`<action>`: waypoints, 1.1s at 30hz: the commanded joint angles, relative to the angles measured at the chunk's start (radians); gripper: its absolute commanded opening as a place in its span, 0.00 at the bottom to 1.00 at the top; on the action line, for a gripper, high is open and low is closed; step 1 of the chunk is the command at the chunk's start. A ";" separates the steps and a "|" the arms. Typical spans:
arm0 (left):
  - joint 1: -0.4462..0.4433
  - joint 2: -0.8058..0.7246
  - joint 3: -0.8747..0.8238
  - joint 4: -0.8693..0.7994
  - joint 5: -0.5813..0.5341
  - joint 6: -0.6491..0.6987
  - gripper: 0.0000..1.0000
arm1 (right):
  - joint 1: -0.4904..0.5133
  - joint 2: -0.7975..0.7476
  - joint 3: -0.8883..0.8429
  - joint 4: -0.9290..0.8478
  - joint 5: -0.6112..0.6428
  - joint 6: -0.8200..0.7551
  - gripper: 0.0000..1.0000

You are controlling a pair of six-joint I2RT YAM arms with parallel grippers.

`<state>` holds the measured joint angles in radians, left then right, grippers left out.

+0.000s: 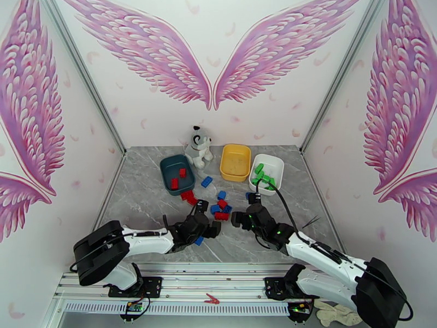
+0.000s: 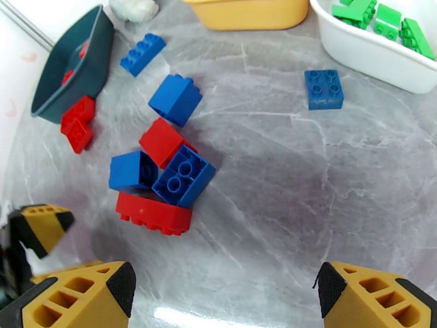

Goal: Sort the legos into containers by color

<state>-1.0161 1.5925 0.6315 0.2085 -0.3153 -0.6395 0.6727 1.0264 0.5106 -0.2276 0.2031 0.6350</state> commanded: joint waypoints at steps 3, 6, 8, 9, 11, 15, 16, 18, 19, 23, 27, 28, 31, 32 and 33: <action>-0.033 0.139 0.112 -0.014 -0.054 -0.032 0.99 | -0.029 -0.062 -0.026 0.004 -0.050 -0.010 0.96; -0.047 0.223 0.193 -0.051 -0.076 -0.028 0.99 | -0.038 -0.079 -0.025 -0.001 -0.064 -0.016 0.96; -0.051 0.271 0.243 -0.087 -0.097 -0.027 0.99 | -0.041 -0.087 -0.027 -0.001 -0.070 -0.017 0.96; -0.051 0.294 0.263 -0.101 -0.103 -0.028 0.99 | -0.042 -0.090 -0.027 0.000 -0.075 -0.017 0.96; -0.051 0.329 0.300 -0.125 -0.115 -0.030 0.98 | -0.046 -0.096 -0.033 0.004 -0.081 -0.018 0.96; -0.052 0.372 0.351 -0.162 -0.135 -0.024 0.98 | -0.048 -0.101 -0.049 0.020 -0.091 -0.015 0.97; -0.050 0.378 0.359 -0.164 -0.136 -0.022 0.98 | -0.050 -0.101 -0.052 0.025 -0.094 -0.015 0.97; -0.047 0.389 0.377 -0.169 -0.138 -0.021 0.98 | -0.048 -0.099 -0.059 0.033 -0.098 -0.012 0.97; -0.044 0.393 0.384 -0.172 -0.138 -0.020 0.98 | -0.050 -0.098 -0.061 0.037 -0.102 -0.010 0.97; -0.031 0.410 0.414 -0.175 -0.129 -0.011 0.95 | -0.051 -0.098 -0.067 0.043 -0.105 -0.006 0.97; -0.023 0.430 0.442 -0.186 -0.124 0.001 0.92 | -0.051 -0.104 -0.069 0.039 -0.108 -0.001 0.97; -0.022 0.433 0.451 -0.190 -0.122 0.005 0.91 | -0.051 -0.108 -0.070 0.037 -0.107 -0.001 0.97; -0.022 0.442 0.465 -0.203 -0.122 0.009 0.86 | -0.051 -0.126 -0.075 0.025 -0.100 0.001 0.97; -0.022 0.442 0.465 -0.205 -0.126 0.009 0.85 | -0.051 -0.136 -0.076 0.019 -0.096 0.003 0.97; -0.023 0.440 0.463 -0.207 -0.128 0.009 0.84 | -0.051 -0.145 -0.078 0.015 -0.096 0.002 0.97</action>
<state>-1.0424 1.9965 1.0706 0.0269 -0.4889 -0.6323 0.6262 0.9115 0.4480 -0.2138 0.1104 0.6327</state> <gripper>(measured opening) 0.845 0.967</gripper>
